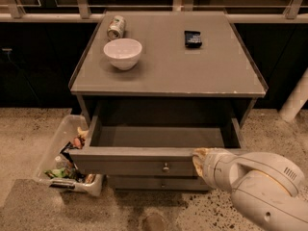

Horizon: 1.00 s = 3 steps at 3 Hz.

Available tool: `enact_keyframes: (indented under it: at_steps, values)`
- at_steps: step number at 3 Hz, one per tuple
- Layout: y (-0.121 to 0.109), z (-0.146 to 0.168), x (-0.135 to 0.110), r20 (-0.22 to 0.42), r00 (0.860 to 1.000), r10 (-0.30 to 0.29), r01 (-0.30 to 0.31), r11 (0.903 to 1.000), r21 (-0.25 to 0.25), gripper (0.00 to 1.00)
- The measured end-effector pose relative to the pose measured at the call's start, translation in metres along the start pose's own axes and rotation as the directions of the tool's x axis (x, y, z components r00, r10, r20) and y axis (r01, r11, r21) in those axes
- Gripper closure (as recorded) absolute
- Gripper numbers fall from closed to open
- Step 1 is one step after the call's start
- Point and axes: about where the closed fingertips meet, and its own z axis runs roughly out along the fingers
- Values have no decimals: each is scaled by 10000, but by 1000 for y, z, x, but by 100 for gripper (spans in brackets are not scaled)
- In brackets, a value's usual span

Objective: Open top drawer

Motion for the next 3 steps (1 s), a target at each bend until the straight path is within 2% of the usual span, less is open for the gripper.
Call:
enact_keyframes:
  at_steps: [1,2,3]
  values:
    - [-3,-4,-2,1,10000,-2,2,10000,5,100]
    - [23,-36,-5,194,9998,6,-15,9989,470,100]
    - [54,-49,17,118,9996,266,-272,9984,501,81]
